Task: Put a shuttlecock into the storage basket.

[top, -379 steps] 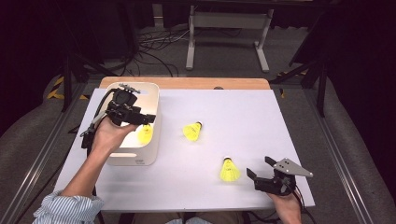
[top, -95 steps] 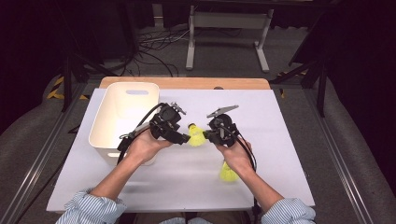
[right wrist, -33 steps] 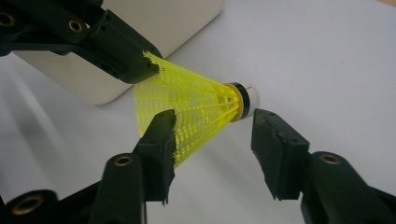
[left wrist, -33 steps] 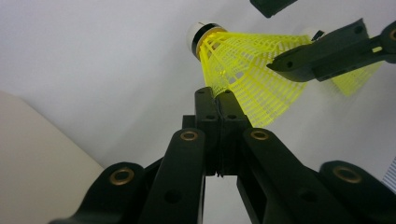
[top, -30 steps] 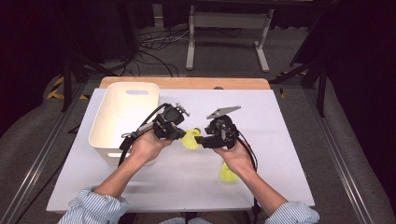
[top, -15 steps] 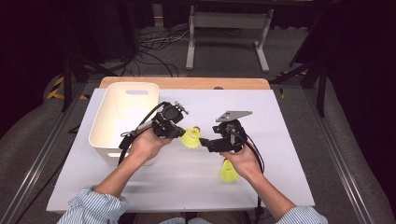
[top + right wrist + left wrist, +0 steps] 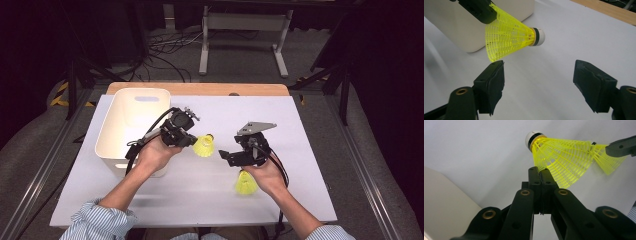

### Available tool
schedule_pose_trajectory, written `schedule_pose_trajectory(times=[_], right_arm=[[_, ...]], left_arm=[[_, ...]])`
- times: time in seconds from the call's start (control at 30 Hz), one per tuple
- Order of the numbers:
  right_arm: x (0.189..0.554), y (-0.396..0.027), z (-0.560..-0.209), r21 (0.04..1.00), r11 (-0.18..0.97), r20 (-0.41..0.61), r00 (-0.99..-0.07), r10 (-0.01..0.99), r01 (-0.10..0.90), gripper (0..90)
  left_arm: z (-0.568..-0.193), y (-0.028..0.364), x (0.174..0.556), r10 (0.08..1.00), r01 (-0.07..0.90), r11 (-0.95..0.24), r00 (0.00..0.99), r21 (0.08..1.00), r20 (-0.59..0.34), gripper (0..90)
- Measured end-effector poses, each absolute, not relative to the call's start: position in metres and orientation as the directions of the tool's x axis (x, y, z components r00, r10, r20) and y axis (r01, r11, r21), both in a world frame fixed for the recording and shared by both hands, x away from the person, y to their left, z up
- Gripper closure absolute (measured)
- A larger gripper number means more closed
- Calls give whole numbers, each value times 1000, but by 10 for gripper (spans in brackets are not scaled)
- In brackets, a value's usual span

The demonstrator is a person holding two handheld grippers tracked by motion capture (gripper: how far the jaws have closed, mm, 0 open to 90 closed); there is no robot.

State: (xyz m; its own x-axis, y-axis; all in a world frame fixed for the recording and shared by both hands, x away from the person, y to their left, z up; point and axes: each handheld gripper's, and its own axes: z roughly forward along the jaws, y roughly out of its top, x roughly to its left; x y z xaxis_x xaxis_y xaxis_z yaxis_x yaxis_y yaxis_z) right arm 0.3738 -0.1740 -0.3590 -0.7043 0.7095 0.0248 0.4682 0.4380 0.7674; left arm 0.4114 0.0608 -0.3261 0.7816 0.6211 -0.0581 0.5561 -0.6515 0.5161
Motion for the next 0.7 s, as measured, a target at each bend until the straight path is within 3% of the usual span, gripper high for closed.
schedule_pose_trajectory(times=[0.7], right_arm=[[365,-202,-365,802,386,20,-666,745,456,232]], left_arm=[[-317,65,411,619,552,-643,782,531,-64,899]])
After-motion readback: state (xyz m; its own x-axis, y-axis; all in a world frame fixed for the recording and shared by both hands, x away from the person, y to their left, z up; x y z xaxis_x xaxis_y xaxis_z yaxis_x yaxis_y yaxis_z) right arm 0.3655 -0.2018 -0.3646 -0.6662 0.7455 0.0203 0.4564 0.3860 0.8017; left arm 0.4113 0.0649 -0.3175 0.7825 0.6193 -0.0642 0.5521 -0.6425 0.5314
